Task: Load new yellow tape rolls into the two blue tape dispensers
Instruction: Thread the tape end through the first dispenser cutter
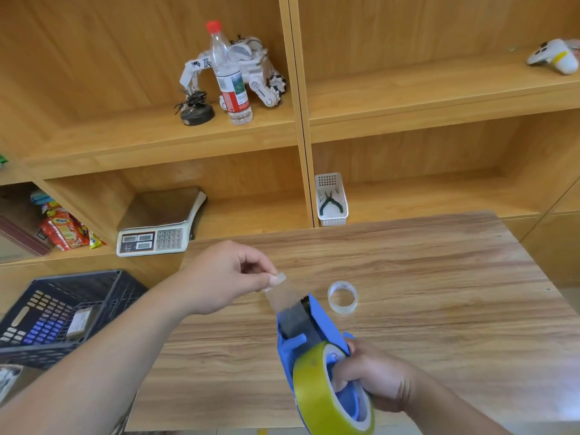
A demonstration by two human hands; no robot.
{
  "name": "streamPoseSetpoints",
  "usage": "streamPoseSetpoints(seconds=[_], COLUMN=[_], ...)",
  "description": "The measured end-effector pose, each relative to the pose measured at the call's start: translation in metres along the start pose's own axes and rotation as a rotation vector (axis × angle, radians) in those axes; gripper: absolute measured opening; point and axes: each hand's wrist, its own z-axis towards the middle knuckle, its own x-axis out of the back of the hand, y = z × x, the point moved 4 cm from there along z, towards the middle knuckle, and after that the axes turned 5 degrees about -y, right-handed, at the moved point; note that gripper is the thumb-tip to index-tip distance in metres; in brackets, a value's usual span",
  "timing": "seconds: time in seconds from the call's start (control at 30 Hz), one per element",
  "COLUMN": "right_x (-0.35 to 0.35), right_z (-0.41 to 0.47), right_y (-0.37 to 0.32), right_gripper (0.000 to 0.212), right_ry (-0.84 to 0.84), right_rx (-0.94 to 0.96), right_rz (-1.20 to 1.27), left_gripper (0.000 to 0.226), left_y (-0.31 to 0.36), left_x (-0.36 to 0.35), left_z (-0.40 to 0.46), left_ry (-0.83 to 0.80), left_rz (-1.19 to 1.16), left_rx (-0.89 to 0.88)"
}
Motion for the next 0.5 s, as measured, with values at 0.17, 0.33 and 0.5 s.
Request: streamPoseSetpoints(seconds=[0.17, 0.33, 0.5], right_x=[-0.010, -0.014, -0.015], right_z=[-0.001, 0.001, 0.007], right_y=[-0.009, -0.015, -0.015], right_gripper=[0.025, 0.033, 0.040], right_ry=[-0.023, -0.074, -0.086], right_rx=[-0.016, -0.026, -0.005], right_rz=[-0.175, -0.189, -0.183], left_gripper=[0.005, 0.007, 0.020], left_y=[-0.014, -0.026, -0.039], left_x=[-0.021, -0.040, -0.060], left_z=[0.003, 0.007, 0.010], left_ry=[-0.106, -0.274, -0.430], left_rz=[-0.090, -0.298, -0.469], left_rx=[0.029, 0.123, 0.246])
